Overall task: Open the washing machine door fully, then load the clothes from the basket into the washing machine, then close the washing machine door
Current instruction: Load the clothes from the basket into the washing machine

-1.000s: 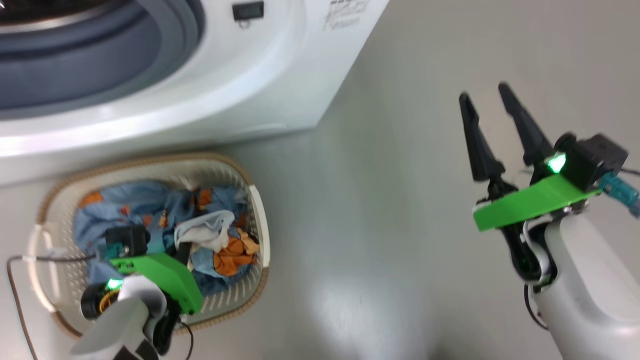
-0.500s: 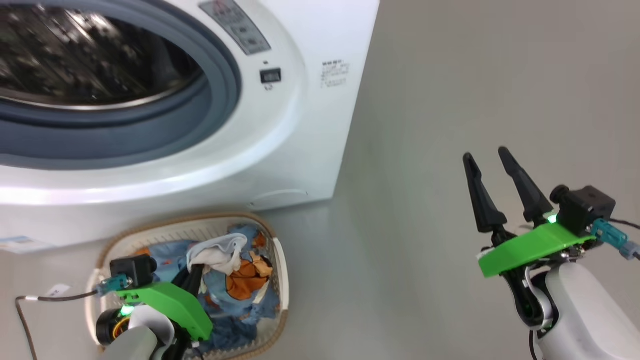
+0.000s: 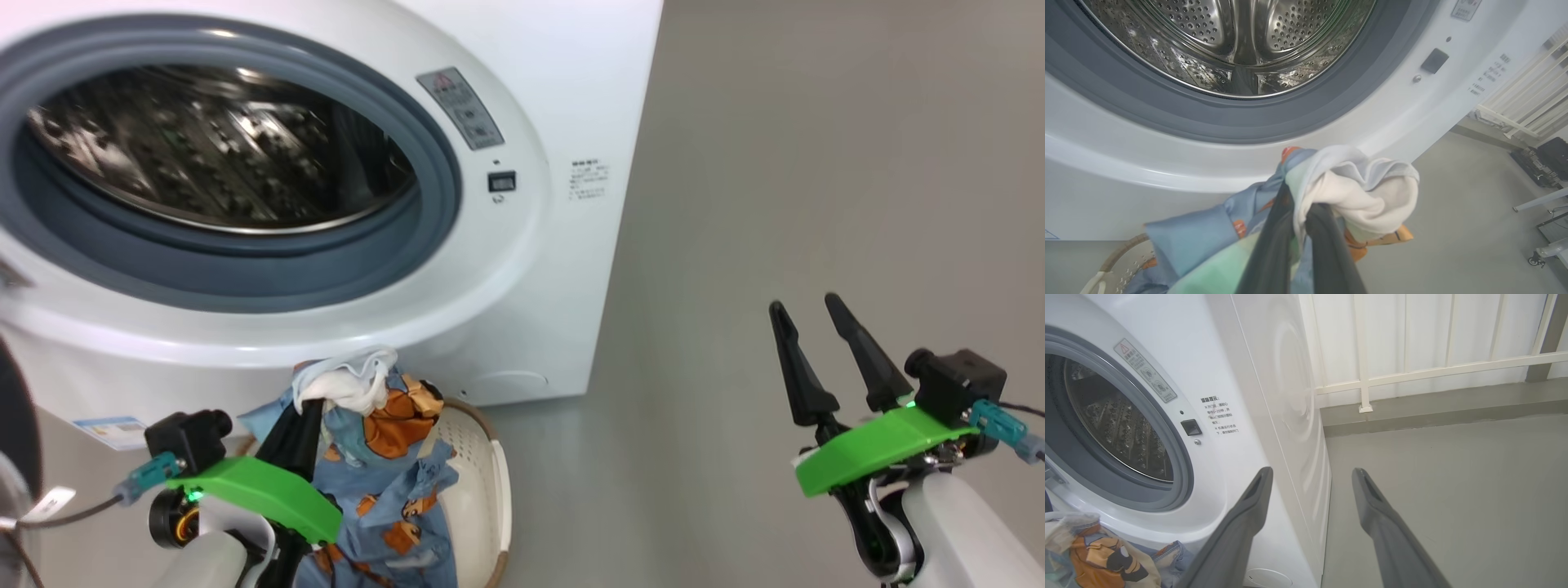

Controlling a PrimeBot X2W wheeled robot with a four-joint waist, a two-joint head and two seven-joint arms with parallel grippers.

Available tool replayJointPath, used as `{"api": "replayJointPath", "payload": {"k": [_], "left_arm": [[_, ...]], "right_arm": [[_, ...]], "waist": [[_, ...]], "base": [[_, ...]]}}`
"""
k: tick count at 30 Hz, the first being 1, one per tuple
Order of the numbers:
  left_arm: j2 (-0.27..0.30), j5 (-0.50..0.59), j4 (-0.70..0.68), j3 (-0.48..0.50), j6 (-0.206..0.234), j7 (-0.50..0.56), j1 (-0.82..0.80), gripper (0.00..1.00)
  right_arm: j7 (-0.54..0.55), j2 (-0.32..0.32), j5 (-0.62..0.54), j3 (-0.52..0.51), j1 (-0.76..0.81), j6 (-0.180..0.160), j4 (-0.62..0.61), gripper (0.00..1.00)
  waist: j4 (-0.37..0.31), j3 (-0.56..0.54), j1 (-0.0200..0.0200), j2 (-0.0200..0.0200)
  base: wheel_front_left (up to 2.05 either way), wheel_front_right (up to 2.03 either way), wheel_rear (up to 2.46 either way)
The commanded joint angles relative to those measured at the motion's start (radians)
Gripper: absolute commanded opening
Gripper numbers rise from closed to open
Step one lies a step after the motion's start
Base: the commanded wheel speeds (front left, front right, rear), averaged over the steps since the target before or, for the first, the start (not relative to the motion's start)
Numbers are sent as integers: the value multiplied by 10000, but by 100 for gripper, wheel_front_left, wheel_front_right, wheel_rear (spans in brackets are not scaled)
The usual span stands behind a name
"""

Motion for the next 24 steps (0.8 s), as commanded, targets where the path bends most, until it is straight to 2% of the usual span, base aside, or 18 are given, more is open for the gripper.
{"api": "replayJointPath", "payload": {"k": [1,8,16,24], "left_arm": [[210,236,-598,628,90,-136,111,0],[156,1240,-2867,1687,619,-136,1146,0],[271,1883,-4271,2132,1185,-137,1767,0],[286,2023,-4785,2227,1461,-137,2034,0]], "right_arm": [[-80,-152,112,131,178,54,-151,100],[-80,-260,223,125,642,54,-134,100],[-80,-460,209,34,762,54,-264,100],[-80,-506,191,85,744,54,-318,100]], "waist": [[349,-573,1,0],[518,-1156,1,0],[546,-1274,1,0],[456,-1223,1,0]], "base": [[0,0,0],[0,0,0],[0,0,0],[0,0,0]]}}
